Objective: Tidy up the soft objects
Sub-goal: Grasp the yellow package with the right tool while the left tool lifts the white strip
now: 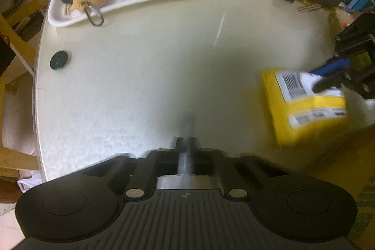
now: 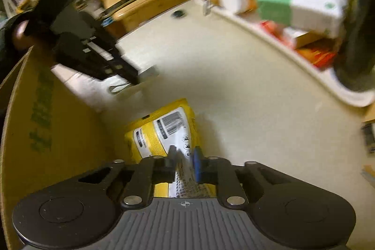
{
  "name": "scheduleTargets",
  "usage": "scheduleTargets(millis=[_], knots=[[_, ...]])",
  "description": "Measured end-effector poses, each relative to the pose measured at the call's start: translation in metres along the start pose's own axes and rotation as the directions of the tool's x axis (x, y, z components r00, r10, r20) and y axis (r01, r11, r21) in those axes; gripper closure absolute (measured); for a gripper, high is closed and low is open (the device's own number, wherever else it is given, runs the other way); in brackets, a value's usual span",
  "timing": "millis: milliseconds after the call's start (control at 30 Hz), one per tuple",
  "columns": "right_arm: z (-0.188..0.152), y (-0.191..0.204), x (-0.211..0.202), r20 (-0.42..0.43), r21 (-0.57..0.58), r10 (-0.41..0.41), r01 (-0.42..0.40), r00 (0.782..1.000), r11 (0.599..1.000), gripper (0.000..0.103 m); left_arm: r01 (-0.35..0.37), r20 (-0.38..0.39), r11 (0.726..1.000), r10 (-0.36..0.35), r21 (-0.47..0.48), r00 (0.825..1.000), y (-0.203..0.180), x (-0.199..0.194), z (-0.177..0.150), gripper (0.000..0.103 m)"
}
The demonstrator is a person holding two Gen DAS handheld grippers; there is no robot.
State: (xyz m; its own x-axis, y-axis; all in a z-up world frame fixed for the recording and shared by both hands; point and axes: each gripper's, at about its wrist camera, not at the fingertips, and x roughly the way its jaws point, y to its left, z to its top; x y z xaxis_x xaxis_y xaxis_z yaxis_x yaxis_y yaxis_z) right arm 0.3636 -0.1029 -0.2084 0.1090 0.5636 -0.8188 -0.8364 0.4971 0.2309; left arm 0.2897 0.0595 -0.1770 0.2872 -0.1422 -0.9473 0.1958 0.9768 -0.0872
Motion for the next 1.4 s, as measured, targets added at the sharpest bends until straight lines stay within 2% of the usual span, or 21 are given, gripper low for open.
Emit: scheduleTargets(millis=[67,200,267,333,367,400,467,500,567,600,767,867,933,1000,1033,1067,1133,1200,1233,1400], knots=[[0.001,-0.005,-0.004,0.032,0.022,-0.057,0.056,0.998,0.998,0.093,0.002,0.022,1.0,-0.002,-0.009,1.0,0.0,-0.004,0.002,0.101],[0.0,-0.014,-0.01,0.03,0.07,-0.129,0.126,0.991,0.99,0.094,0.004,0.041,1.0,-0.003,-0.022,0.999,0.001,-0.006,0.004,0.102],[0.001,-0.014,-0.01,0.016,0.077,-0.126,0.125,0.992,0.989,0.092,-0.002,0.041,1.0,0.003,-0.028,0.999,0.002,-0.006,0.004,0.102],[0.0,-0.011,-0.01,0.015,0.067,-0.134,0.132,0.991,0.989,0.085,-0.005,0.046,1.0,0.006,-0.027,0.999,0.003,-0.007,0.004,0.101],[0.0,-0.01,-0.007,0.008,0.064,-0.129,0.128,0.992,0.99,0.065,-0.005,0.047,1.0,0.006,-0.027,0.999,0.003,-0.008,0.005,0.101],[-0.001,-0.009,-0.006,0.002,0.062,-0.117,0.116,0.993,0.991,0.039,-0.003,0.051,1.0,0.005,-0.028,0.999,0.002,-0.009,0.005,0.1],[-0.003,-0.004,-0.002,0.002,0.039,-0.109,0.108,0.994,0.993,0.014,-0.007,0.063,1.0,0.009,-0.021,0.998,0.002,-0.01,0.007,0.095],[-0.002,0.0,0.001,-0.006,0.02,-0.109,0.109,0.994,0.994,0.011,-0.01,0.067,1.0,0.011,-0.01,0.998,0.001,-0.01,0.007,0.091],[-0.002,0.005,0.008,-0.033,-0.003,-0.118,0.117,0.993,0.993,0.011,-0.017,0.078,1.0,0.016,0.011,0.997,-0.001,-0.01,0.008,0.062],[-0.001,0.007,0.012,-0.049,-0.011,-0.127,0.127,0.991,0.992,0.011,-0.019,0.079,1.0,0.018,0.023,0.997,-0.003,-0.008,0.008,0.058],[0.001,0.015,0.032,-0.114,-0.067,-0.17,0.163,0.979,0.984,0.011,-0.025,0.026,0.998,0.024,0.058,0.999,-0.01,0.007,0.006,0.057],[0.001,0.019,0.038,-0.144,-0.1,-0.208,0.195,0.967,0.976,0.011,-0.052,0.011,0.994,0.051,0.091,0.999,-0.014,0.013,0.004,0.057],[0.001,0.02,0.039,-0.152,-0.101,-0.215,0.201,0.965,0.974,0.013,-0.069,0.013,0.992,0.068,0.102,0.998,-0.015,0.014,0.001,0.058],[0.001,0.02,0.038,-0.157,-0.098,-0.201,0.187,0.967,0.977,0.024,-0.081,0.019,0.991,0.079,0.105,0.997,-0.016,0.013,-0.001,0.062],[0.0,0.02,0.037,-0.158,-0.095,-0.201,0.187,0.967,0.978,0.026,-0.096,0.025,0.99,0.094,0.105,0.995,-0.015,0.013,-0.001,0.073],[0.0,0.021,0.037,-0.157,-0.099,-0.212,0.198,0.965,0.975,0.03,-0.104,0.031,0.99,0.102,0.098,0.994,-0.014,0.012,-0.002,0.089],[0.0,0.021,0.035,-0.152,-0.098,-0.206,0.193,0.967,0.976,0.036,-0.097,0.033,0.993,0.095,0.075,0.995,-0.009,0.01,-0.001,0.092],[0.0,0.02,0.03,-0.136,-0.085,-0.199,0.189,0.971,0.978,0.049,-0.059,0.038,0.997,0.057,0.05,0.998,-0.006,0.007,-0.001,0.095],[0.001,0.019,0.028,-0.123,-0.075,-0.196,0.188,0.973,0.979,0.051,-0.062,0.049,0.996,0.059,0.057,0.997,-0.007,0.005,-0.002,0.096],[0.003,0.015,0.012,-0.066,-0.034,-0.241,0.239,0.968,0.97,0.055,-0.06,0.091,0.996,0.054,0.063,0.994,-0.01,-0.006,-0.002,0.099]])
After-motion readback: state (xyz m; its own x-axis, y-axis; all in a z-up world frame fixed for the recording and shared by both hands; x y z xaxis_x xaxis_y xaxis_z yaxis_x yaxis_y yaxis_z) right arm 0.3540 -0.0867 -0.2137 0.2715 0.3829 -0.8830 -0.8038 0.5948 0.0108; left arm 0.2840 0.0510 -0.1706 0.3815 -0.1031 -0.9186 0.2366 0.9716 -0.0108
